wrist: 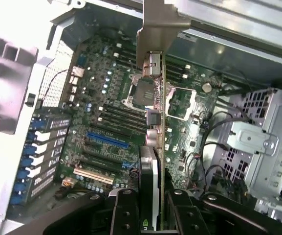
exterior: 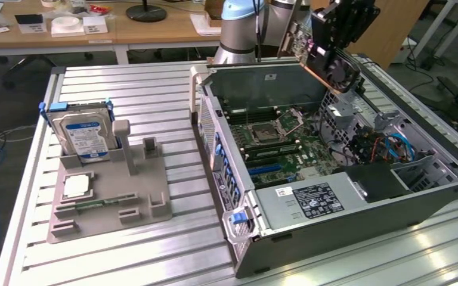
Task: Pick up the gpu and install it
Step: 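Insert the gpu into the slot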
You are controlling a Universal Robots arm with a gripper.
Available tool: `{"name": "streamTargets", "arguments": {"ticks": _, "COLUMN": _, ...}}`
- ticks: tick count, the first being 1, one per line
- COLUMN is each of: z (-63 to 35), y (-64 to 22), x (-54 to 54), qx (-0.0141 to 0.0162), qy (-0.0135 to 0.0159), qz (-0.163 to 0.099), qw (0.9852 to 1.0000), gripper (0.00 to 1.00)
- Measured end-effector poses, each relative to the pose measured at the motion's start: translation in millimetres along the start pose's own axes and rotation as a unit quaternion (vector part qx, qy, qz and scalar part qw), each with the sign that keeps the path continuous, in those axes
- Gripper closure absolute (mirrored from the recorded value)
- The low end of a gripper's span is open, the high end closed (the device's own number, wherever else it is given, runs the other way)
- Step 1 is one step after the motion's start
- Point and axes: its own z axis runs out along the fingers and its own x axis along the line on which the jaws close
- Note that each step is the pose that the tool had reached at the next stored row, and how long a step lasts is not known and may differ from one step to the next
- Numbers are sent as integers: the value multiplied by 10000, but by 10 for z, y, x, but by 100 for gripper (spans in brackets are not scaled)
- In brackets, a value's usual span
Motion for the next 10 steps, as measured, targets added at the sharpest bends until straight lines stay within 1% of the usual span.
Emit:
{"name": "streamTargets", "arguments": {"ticks": 2, "z": 2, "y": 0, "x": 0, "qx": 0, "qy": 7, "qz": -179, "qw": 9998, "gripper": 72}}
{"name": "streamTargets", "arguments": {"ticks": 5, "z": 5, "y": 0, "x": 0, "qx": 1, "qy": 17, "qz": -442, "qw": 9990, "gripper": 72}}
{"name": "streamTargets", "arguments": {"ticks": 8, "z": 9, "y": 0, "x": 0, "qx": 2, "qy": 28, "qz": -719, "qw": 9974, "gripper": 72}}
{"name": "streamTargets", "arguments": {"ticks": 10, "z": 12, "y": -1, "x": 0, "qx": 2, "qy": 35, "qz": -898, "qw": 9960, "gripper": 72}}
